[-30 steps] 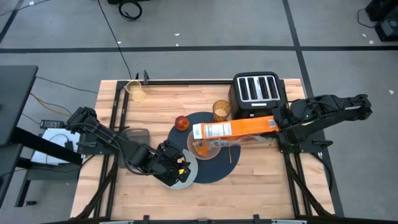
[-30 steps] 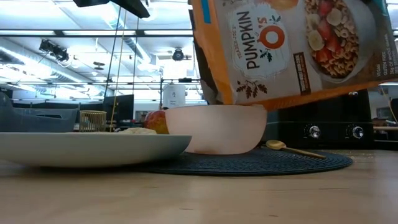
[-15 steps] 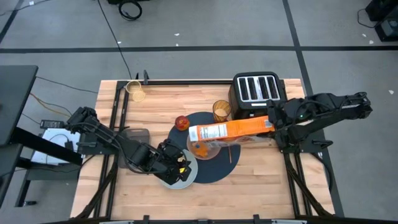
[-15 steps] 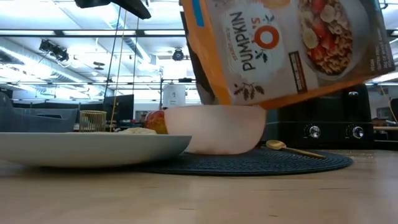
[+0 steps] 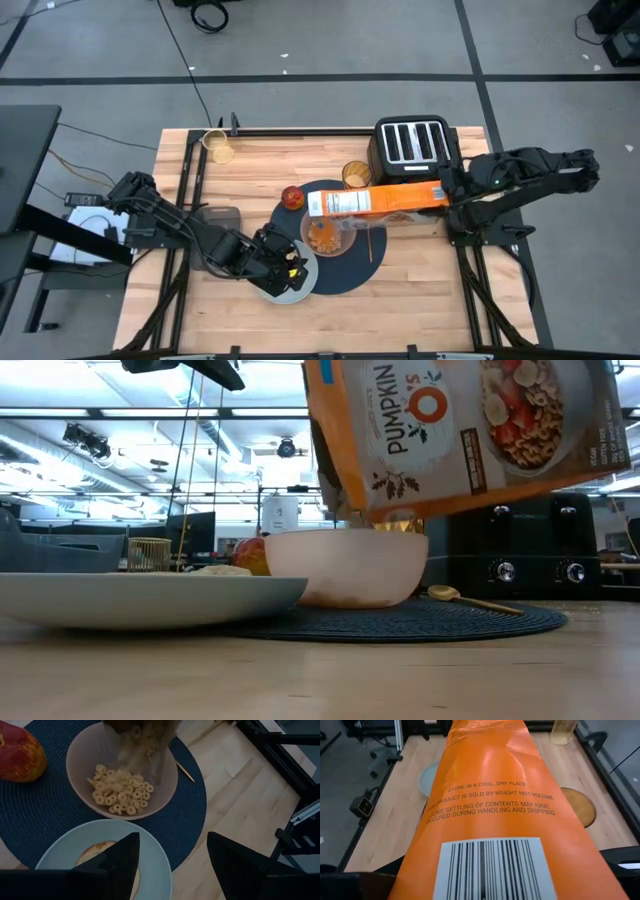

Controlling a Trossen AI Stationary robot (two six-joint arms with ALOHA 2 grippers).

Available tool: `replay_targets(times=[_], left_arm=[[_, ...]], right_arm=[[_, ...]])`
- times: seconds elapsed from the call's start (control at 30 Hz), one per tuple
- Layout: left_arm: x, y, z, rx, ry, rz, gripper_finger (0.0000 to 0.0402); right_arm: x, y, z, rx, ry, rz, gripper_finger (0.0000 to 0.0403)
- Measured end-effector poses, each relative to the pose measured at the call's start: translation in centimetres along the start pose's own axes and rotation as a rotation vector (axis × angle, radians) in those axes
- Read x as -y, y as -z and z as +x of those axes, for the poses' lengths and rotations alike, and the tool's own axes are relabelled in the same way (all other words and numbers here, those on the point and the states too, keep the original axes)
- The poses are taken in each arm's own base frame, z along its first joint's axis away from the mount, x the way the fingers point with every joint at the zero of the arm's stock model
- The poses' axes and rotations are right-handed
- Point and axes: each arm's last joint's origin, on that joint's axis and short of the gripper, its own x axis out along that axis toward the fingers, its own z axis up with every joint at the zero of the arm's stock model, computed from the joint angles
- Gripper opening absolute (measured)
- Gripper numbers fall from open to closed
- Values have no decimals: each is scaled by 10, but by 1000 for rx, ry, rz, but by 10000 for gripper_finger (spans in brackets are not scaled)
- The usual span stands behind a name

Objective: Arrange a breakfast setting
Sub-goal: Pour the cereal from the cereal box into the orange bowl

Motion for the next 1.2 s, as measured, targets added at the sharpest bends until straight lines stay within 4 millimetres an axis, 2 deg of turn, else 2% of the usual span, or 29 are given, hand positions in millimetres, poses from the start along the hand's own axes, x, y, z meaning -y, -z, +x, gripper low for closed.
replay_targets(times=[0.3, 0.43, 0.63, 0.9, 1.2], left_arm=[[0, 0, 0, 0, 1, -18, 237], [1, 1, -1, 0, 8, -25, 237], [2, 1, -1, 2, 13, -34, 237], [14, -5, -6, 243, 66, -65, 237], [15, -8, -6, 283, 67, -52, 237]], right_arm=[[3, 7, -11, 33, -2, 9, 290], [5, 24, -11, 45, -11, 52, 290], [6, 38, -15, 134, -48, 93, 290], [9, 52, -23, 219, -72, 111, 290], [12, 61, -28, 190, -42, 126, 290]])
